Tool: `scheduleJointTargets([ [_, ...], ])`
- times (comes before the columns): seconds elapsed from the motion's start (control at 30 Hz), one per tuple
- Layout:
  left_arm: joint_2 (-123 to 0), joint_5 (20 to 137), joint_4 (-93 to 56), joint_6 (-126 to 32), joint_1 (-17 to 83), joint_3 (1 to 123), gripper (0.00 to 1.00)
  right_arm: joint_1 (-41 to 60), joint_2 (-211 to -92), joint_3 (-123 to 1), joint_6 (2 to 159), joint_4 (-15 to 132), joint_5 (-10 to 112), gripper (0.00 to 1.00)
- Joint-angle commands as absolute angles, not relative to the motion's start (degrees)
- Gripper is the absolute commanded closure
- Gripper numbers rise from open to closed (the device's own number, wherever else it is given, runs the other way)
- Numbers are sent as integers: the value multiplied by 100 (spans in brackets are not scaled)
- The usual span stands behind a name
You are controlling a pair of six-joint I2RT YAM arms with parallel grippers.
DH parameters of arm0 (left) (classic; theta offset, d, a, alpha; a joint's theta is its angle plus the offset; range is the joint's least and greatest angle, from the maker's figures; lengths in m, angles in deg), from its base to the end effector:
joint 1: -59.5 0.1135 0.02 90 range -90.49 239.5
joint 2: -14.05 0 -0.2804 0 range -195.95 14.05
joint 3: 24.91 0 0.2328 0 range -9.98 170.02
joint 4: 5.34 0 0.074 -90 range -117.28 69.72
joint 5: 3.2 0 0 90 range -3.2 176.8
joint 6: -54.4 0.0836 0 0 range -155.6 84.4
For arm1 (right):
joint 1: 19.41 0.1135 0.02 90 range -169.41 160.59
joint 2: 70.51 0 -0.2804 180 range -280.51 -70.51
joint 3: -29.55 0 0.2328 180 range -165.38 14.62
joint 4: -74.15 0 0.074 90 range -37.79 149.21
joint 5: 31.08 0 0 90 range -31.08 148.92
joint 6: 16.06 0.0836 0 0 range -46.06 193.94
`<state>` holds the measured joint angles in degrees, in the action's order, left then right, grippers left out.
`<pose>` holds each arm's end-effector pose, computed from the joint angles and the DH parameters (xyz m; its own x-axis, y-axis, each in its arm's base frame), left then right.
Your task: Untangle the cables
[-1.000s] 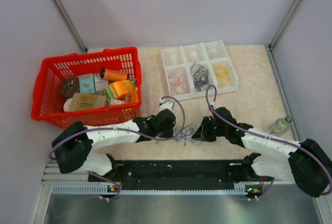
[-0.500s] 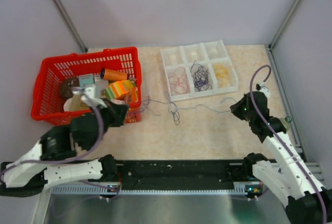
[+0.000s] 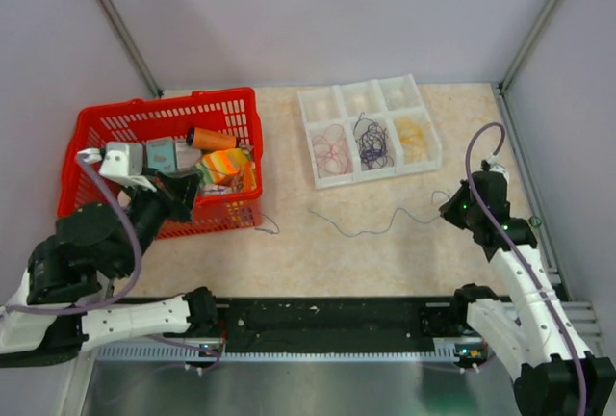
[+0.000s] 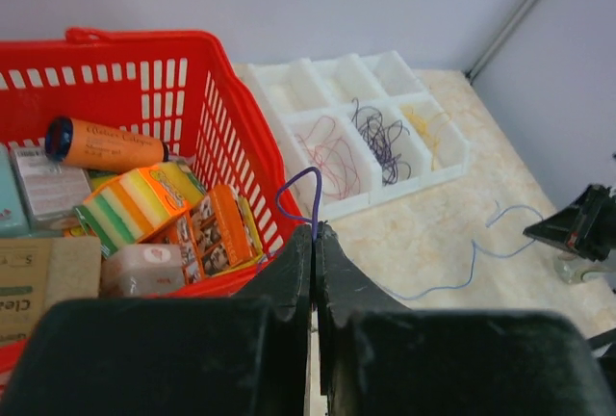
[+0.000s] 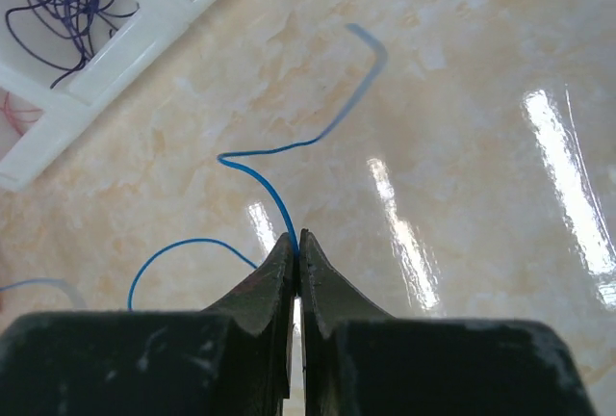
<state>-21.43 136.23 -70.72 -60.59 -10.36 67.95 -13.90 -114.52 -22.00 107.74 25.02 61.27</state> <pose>0.0749 -0.0197 0.4545 -0.1920 -0.2745 -0.9422 0.2984 0.8983 -0.3225 0.1665 0.0126 0.2343 -0.5854 0.5019 -0.6366 0.3132 0.8644 0.3934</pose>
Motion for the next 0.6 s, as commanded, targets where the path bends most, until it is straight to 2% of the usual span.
scheduleJointTargets([
  [0.0,-1575,13971,-6442,-4942,-1037,7483,100,-1747,-11577,-2406,11214,2256,6185,100],
  [0.1,-1591,14129,-6396,-4598,-1037,7913,100,-2380,-11701,-2177,11673,2624,5532,100],
  [0.17,-1854,14111,-6457,-4413,-1037,8229,100,-2381,-11674,-2325,11534,2721,5646,100],
  [0.23,-2057,13867,-6362,-4334,-1037,8336,100,-2268,-11735,-2554,11114,2958,5270,100],
  [0.3,-2267,13367,-6204,-4342,-1037,8188,100,-1656,-11902,-2791,10683,2968,5285,100],
  [0.4,-2663,12610,-6168,-4561,-1037,7942,100,-390,-11921,-2915,10487,2810,6065,100],
  [0.57,-2717,11328,-5624,-4939,-1037,7441,100,536,-11867,-2863,10724,2345,6595,100],
])
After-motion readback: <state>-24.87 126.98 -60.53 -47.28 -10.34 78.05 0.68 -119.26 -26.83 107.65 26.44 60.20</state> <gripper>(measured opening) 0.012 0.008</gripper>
